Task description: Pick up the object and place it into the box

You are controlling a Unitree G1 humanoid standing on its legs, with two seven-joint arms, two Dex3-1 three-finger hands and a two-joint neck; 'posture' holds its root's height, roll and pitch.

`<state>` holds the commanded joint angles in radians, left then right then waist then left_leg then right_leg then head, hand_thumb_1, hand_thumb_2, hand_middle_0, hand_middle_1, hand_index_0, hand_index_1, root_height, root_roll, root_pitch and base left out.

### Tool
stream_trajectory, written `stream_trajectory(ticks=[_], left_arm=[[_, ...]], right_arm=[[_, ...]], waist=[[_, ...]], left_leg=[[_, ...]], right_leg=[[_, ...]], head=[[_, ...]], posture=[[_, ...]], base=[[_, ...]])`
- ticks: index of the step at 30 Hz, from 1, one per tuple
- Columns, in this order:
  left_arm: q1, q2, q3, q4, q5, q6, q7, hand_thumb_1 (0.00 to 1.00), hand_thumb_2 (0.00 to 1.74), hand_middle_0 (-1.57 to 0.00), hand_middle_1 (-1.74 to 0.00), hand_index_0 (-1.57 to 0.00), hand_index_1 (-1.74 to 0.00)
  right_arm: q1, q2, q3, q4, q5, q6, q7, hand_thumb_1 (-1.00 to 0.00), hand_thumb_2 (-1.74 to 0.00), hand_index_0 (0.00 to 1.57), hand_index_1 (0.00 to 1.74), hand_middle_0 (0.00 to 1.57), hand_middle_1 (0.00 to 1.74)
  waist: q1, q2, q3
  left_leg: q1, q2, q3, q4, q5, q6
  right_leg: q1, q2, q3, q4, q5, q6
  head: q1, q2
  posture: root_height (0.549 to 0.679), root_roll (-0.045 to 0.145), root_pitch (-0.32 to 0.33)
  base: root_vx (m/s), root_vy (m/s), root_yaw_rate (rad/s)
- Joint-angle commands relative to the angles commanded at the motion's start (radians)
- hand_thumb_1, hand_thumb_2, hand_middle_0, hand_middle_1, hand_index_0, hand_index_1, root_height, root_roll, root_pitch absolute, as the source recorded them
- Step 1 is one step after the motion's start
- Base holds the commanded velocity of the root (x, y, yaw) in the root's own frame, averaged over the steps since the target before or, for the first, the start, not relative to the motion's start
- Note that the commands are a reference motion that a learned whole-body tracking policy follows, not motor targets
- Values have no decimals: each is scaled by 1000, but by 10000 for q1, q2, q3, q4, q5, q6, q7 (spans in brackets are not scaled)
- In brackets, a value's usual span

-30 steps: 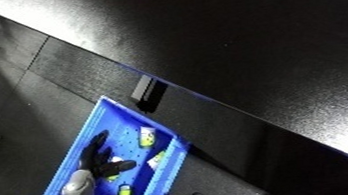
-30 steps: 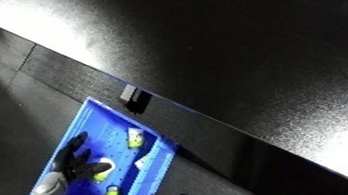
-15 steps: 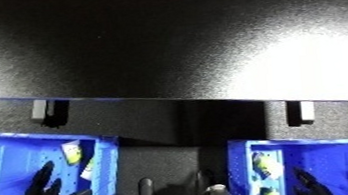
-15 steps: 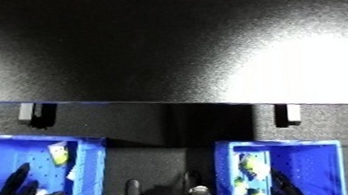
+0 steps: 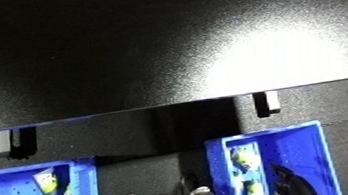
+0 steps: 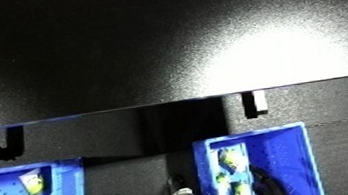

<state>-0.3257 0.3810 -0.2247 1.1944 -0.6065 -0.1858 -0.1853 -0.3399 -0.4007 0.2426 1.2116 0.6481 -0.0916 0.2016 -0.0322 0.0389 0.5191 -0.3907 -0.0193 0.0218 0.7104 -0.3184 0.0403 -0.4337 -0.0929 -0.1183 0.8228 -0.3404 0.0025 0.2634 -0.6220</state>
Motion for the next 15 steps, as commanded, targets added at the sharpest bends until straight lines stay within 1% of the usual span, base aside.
stream_trajectory(ticks=[1,2,3,4,6,9,10,12,13,15], left_arm=[[23,-28,-12,4,-36,38,-32,0,0,0,0,0,0],[66,-85,-28,47,-59,112,-79,0,0,0,0,0,0],[66,-85,-28,47,-59,112,-79,0,0,0,0,0,0],[97,-118,-28,80,-45,160,-114,0,0,0,0,0,0],[188,-188,-20,147,0,235,-209,0,0,0,0,0,0],[366,-295,9,243,150,382,-323,0,0,0,0,0,0],[429,-328,12,284,220,425,-348,0,0,0,0,0,0],[571,-387,13,377,365,532,-433,0,0,0,0,0,0],[644,-409,16,420,416,593,-507,0,0,0,0,0,0],[811,-452,43,512,532,745,-688,0,0,0,0,0,0]], right_arm=[[13,5,-31,7,-12,11,-4,0,0,0,0,0,0],[46,26,-76,30,-41,44,-25,0,0,0,0,0,0],[46,26,-76,30,-41,44,-25,0,0,0,0,0,0],[78,49,-95,44,-61,63,-35,0,0,0,0,0,0],[173,116,-126,65,-89,78,-59,0,0,0,0,0,0],[338,208,-188,104,-103,97,-66,0,0,0,0,0,0],[396,229,-212,126,-116,102,-54,0,0,0,0,0,0],[546,281,-267,176,-171,101,-12,0,0,0,0,0,0],[624,311,-290,202,-210,96,12,0,0,0,0,0,0],[795,378,-336,269,-291,78,69,0,0,0,0,0,0]], waist=[[-8,9,-12],[-20,21,-57],[-20,21,-57],[-22,23,-98],[-19,23,-203],[-8,11,-399],[-4,3,-466],[5,-21,-620],[11,-34,-705],[28,-61,-915]], left_leg=[[64,2,5,-66,18,-13],[172,2,4,-164,43,-34],[172,2,4,-164,43,-34],[231,1,-4,-217,57,-46],[385,6,-18,-374,103,-74],[700,47,-23,-738,211,-134],[810,64,-30,-879,261,-160],[1080,104,-63,-1251,412,-233],[1237,124,-83,-1481,509,-278],[1629,176,-118,-2066,751,-390]], right_leg=[[55,4,7,-55,8,3],[152,10,20,-140,12,1],[152,10,20,-140,12,1],[210,16,27,-187,12,-1],[350,36,44,-309,14,-1],[632,71,64,-593,35,19],[737,79,65,-716,57,32],[1002,97,65,-1056,137,76],[1153,106,63,-1268,191,108],[1532,126,48,-1824,328,186]], head=[[-85,-37],[-217,-61],[-217,-61],[-322,-34],[-453,-35],[-760,-240],[-884,-322],[-1095,-418],[-1185,-480],[-1390,-638]], posture=[[632,34,-11],[633,35,-13],[633,35,-13],[634,36,-15],[635,36,-18],[639,36,-22],[641,35,-24],[645,34,-28],[647,34,-30],[652,32,-32]], base=[[22,-3,-14],[23,-2,-6],[23,-2,-6],[36,-3,-3],[42,-6,7],[50,-19,22],[56,-32,28],[74,-44,39],[85,-47,49],[104,-52,57]])
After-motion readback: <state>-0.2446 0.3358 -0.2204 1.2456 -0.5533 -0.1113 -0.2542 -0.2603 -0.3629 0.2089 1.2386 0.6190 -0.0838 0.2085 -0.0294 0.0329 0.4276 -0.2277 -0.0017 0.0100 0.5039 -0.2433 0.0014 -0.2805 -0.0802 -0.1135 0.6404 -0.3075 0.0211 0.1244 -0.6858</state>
